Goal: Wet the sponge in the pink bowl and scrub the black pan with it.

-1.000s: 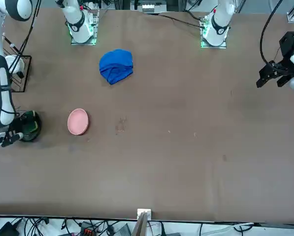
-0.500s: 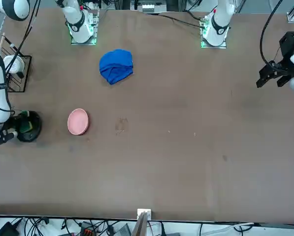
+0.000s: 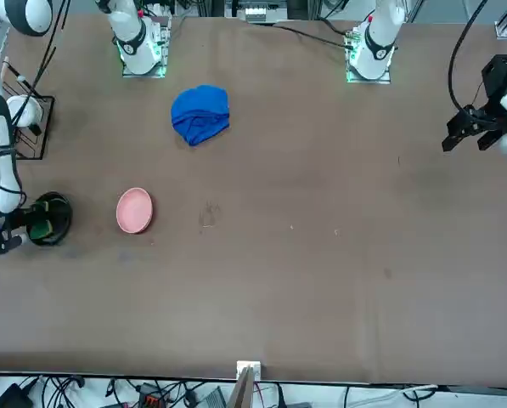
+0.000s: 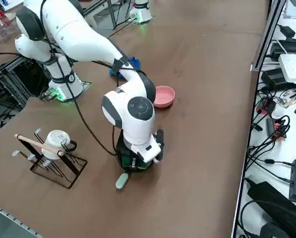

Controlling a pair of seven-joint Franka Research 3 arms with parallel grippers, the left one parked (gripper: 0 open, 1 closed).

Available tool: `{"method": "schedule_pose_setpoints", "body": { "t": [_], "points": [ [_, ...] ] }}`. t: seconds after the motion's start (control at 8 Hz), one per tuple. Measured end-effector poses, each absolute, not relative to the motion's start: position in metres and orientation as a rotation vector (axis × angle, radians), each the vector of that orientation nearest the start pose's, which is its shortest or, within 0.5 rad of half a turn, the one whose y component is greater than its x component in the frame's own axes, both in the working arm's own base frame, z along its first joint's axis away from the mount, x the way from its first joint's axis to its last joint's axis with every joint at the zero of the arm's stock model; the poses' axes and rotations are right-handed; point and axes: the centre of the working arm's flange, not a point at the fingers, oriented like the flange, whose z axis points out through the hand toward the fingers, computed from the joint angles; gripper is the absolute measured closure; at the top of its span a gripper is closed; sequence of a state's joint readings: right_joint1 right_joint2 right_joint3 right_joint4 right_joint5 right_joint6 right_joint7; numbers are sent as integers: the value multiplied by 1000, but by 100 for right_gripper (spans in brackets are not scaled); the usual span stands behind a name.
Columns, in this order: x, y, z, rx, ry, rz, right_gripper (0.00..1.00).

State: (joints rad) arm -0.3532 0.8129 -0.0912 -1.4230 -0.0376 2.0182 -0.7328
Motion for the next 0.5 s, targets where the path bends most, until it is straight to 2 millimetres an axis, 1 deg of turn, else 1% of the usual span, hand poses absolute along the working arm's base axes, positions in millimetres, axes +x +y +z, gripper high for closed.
{"method": "schedule_pose_setpoints", "body": {
  "t": [0.25,0.38,0.5],
  "points": [
    [649,-260,195,-3040,-497,396,57],
    [651,-246,194,-3026,-505,431,57],
    [649,-239,195,-3007,-509,469,57]
  ]
}}
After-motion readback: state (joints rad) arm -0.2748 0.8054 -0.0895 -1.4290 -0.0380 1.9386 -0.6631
